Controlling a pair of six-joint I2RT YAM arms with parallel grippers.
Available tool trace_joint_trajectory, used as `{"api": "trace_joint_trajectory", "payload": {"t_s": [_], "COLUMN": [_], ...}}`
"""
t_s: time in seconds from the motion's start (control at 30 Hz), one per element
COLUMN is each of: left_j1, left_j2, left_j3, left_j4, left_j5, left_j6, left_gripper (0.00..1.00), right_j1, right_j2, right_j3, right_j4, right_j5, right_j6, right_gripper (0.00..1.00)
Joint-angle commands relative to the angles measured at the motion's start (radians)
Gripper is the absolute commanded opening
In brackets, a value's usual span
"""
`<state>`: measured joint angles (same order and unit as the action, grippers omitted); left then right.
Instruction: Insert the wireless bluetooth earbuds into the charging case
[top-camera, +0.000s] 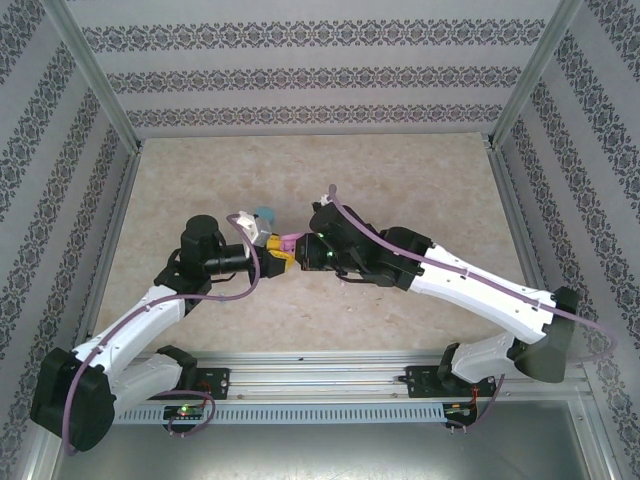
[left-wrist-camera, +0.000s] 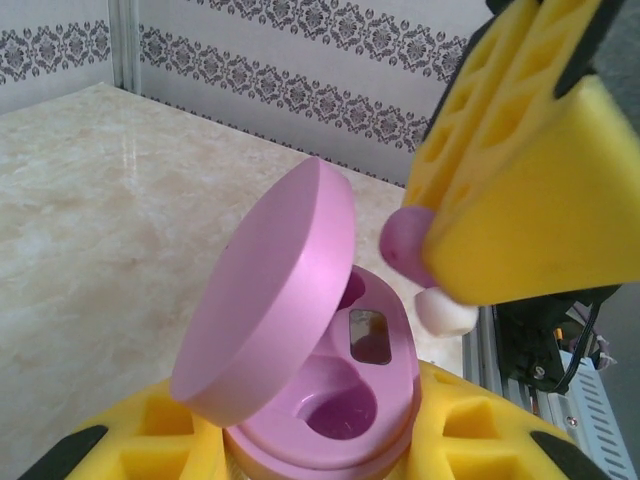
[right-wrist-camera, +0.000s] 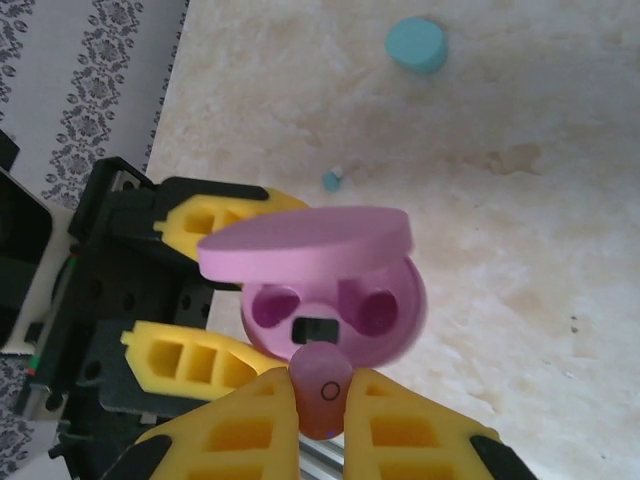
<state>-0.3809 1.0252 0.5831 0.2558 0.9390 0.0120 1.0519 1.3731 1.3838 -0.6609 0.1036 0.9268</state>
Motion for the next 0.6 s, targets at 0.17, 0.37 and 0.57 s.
{"api": "trace_joint_trajectory", "payload": {"t_s": [0.17,0.37,0.57], "left_j1": [-0.024,-0.030,-0.030], "left_j2": [-0.034,-0.028,-0.029], "left_j3": [-0.003,0.000,0.006], "left_j4": [0.032,0.037,0.030], "left_j5": [0.026,0.029,0.026], "left_j6": [0.044,0.045,0.047], "left_gripper": [0.09,0.09,0.09], "right_j1": [-0.001,-0.007,-0.006], "right_j2": [0.037,0.061,0.092], "right_j3": [0.059,0.085,0.125], "right_j4": [0.003,-0.006,-0.072], "right_j5": [-0.008,-0.018,-0.028], "right_j6": [-0.041,-0.052,-0.080], "right_gripper": [0.13,0.13,0.13]}}
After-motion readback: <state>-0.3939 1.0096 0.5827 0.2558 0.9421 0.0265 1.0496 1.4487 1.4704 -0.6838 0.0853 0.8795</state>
